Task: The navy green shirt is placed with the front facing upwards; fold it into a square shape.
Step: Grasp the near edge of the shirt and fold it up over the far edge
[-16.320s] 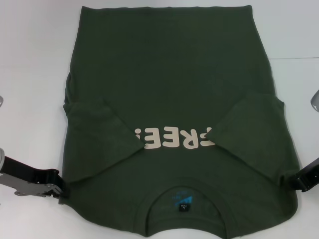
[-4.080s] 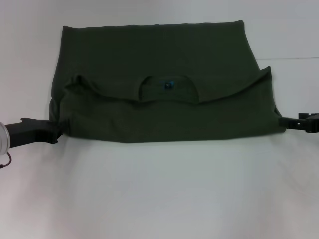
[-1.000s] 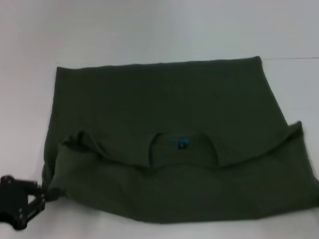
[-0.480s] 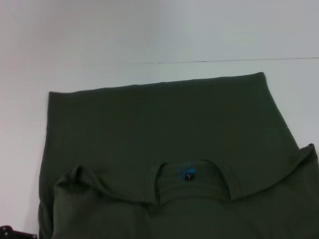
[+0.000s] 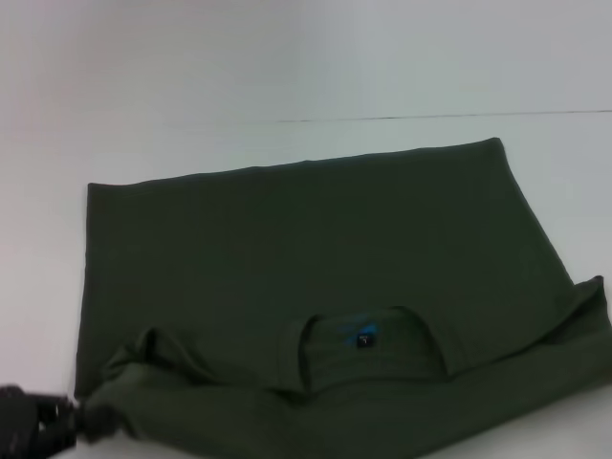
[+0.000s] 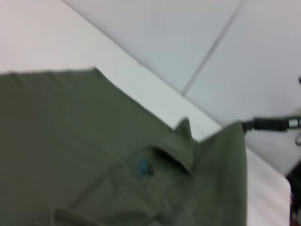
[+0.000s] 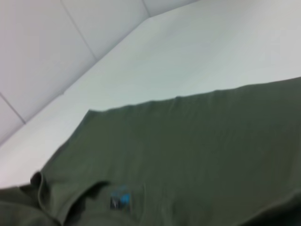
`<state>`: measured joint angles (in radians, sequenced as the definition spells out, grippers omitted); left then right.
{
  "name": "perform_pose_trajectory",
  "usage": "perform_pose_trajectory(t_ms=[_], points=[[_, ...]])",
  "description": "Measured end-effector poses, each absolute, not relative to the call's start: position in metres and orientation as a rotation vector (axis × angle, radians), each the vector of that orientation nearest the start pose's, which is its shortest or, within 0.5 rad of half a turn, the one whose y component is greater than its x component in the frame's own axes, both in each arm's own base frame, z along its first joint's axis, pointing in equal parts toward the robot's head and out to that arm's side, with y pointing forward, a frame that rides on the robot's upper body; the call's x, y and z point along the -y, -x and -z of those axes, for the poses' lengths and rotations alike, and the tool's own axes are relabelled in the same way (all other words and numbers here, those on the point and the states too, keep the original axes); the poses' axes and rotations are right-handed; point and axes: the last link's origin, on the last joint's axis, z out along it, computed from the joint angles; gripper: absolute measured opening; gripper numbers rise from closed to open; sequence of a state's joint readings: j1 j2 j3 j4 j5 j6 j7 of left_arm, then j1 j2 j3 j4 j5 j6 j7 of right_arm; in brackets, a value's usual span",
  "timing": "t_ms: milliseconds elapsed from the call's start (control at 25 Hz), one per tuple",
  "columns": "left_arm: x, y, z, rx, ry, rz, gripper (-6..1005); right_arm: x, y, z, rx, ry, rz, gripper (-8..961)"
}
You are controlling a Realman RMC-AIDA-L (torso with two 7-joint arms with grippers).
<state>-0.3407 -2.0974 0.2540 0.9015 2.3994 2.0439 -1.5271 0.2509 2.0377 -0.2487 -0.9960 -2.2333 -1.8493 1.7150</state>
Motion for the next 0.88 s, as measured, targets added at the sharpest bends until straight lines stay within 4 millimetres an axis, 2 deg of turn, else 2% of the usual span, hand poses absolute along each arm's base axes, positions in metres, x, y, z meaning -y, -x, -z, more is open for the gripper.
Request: perform_pose_trajectory(t_ms=[200, 400, 640, 720, 800, 880], points=[[-0.238, 0.321, -0.073, 1.203, 2.551, 0.836, 49, -0.252, -0.347, -0.121, -1.224, 2.315, -0.625, 35], [-0.263, 0.320, -0.087, 1.293, 2.333, 0.983, 52, -0.297, -0.325, -0.129, -1.179, 2.311, -0.631, 35], [-0.309, 0.316, -0.071, 1.439, 2.189, 0.973, 64, -0.360, -0.297, -0.128, -1.161, 2.219, -0.586, 35], [-0.322, 0.315, -0.065, 1.455, 2.152, 0.950, 68, -0.380, -0.288, -0.120, -1.145, 2.198, -0.552, 35], [-0.344, 0.309, -0.053, 1.449, 2.127, 0.891, 72, -0.397, -0.283, -0.112, -1.128, 2.168, -0.519, 35], [-0.350, 0.307, -0.050, 1.443, 2.125, 0.873, 76, -0.412, -0.281, -0.099, -1.129, 2.141, -0.494, 35]])
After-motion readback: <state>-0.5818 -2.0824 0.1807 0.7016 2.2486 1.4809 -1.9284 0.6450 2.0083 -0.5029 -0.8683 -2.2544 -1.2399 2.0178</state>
